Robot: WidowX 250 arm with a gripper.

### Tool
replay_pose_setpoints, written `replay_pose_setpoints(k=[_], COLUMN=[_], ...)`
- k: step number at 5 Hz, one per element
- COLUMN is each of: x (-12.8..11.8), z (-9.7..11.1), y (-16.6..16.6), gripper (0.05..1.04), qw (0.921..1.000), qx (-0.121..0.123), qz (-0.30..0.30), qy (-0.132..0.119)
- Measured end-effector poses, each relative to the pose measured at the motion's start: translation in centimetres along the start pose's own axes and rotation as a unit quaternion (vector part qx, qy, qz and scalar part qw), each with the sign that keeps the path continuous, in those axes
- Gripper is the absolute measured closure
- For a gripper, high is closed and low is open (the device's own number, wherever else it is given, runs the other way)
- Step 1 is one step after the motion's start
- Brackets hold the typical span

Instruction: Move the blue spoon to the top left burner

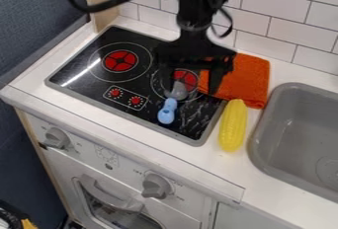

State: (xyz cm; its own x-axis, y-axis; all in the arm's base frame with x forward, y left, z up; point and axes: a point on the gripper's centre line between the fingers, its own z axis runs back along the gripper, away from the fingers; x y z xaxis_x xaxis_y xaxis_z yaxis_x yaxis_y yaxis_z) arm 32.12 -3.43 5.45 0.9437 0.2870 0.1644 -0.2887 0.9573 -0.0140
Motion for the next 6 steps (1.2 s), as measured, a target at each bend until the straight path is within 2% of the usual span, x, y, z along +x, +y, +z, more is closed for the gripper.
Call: replay_pose_setpoints(k=[2, 3, 4, 5, 6], x=[-1.3, -1.2, -1.2, -1.3, -1.2], z=[-1.1, -1.3, -2.1, -2.9, -3.9], y=[2.0, 2.7, 3.6, 3.2, 3.1], gripper=[0.082, 0.082, 0.082, 0.082, 0.133], qw=[0.9994, 0.9989, 0.9981, 0.9982, 0.9977], qx=[0.025, 0.042, 0.050, 0.039, 0.040], qz=[-0.005, -0.002, 0.007, -0.001, -0.011], qy=[0.023, 0.022, 0.034, 0.046, 0.054])
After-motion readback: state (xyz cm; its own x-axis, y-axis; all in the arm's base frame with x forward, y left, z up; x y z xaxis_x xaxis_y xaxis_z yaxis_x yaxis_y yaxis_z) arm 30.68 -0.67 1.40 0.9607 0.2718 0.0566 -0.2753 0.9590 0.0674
